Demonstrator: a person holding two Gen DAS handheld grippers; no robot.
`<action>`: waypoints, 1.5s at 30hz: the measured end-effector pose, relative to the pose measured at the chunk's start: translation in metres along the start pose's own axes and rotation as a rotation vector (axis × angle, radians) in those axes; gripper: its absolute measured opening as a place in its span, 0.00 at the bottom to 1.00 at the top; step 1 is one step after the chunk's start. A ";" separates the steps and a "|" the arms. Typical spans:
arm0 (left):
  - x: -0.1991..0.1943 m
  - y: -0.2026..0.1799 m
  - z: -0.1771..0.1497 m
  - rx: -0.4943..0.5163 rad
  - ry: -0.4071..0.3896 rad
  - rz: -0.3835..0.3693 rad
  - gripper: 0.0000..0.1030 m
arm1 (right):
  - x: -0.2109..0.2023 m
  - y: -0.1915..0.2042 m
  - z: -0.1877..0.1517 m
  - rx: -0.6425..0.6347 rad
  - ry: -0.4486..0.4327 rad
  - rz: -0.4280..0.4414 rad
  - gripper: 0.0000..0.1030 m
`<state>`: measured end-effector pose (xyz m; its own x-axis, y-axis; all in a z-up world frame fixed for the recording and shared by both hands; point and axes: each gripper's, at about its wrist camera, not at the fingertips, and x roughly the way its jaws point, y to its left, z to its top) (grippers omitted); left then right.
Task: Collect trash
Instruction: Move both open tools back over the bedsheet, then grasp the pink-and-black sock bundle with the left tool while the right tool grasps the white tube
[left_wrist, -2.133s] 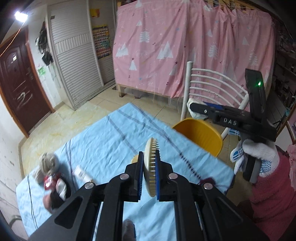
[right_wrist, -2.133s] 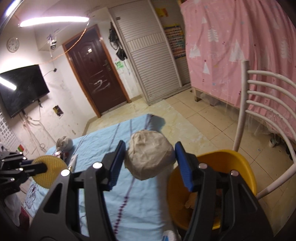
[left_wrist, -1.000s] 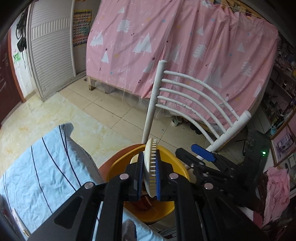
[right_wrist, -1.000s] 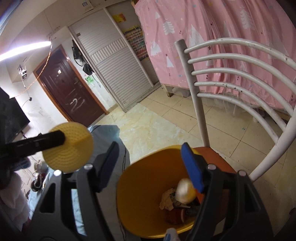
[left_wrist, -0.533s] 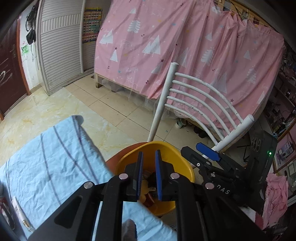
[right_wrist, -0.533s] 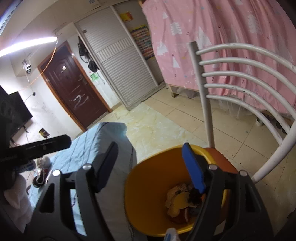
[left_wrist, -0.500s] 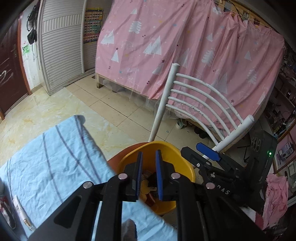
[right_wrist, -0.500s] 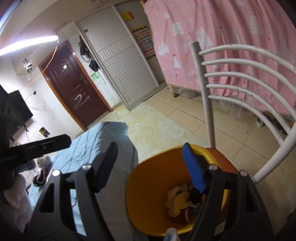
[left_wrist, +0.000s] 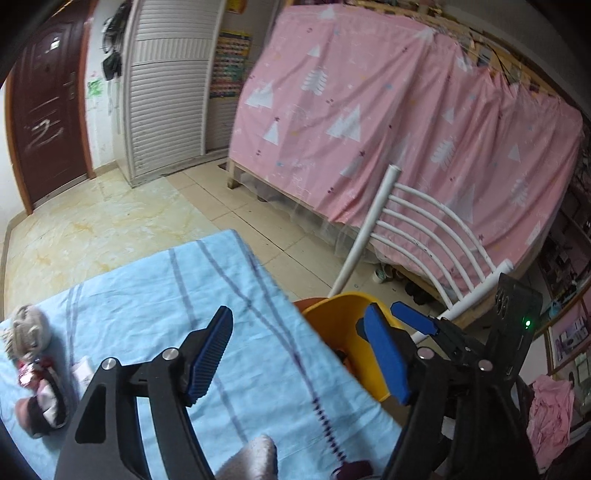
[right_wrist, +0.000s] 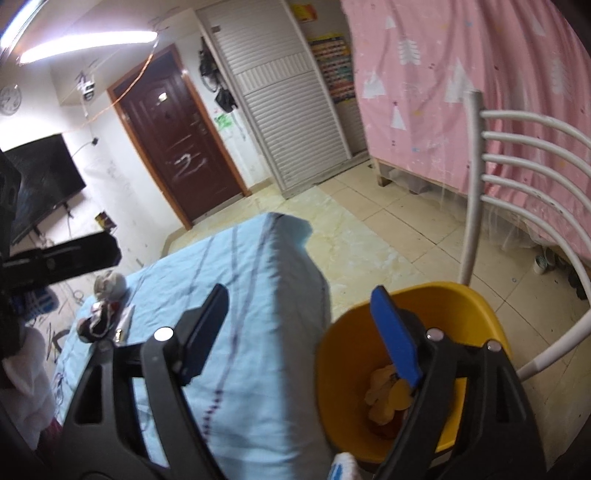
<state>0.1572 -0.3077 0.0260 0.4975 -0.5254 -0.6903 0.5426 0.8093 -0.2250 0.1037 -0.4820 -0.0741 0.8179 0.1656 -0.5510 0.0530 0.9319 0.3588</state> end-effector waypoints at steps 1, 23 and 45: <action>-0.005 0.005 -0.001 -0.006 -0.008 0.008 0.65 | 0.003 0.010 0.000 -0.018 0.008 0.010 0.75; -0.103 0.175 -0.042 -0.226 -0.110 0.159 0.77 | 0.055 0.166 -0.020 -0.271 0.144 0.131 0.75; -0.065 0.250 -0.110 -0.353 0.075 0.171 0.84 | 0.109 0.248 -0.055 -0.523 0.329 0.079 0.75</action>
<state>0.1863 -0.0425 -0.0613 0.5023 -0.3656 -0.7836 0.1839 0.9307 -0.3163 0.1746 -0.2154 -0.0869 0.5840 0.2540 -0.7710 -0.3564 0.9336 0.0376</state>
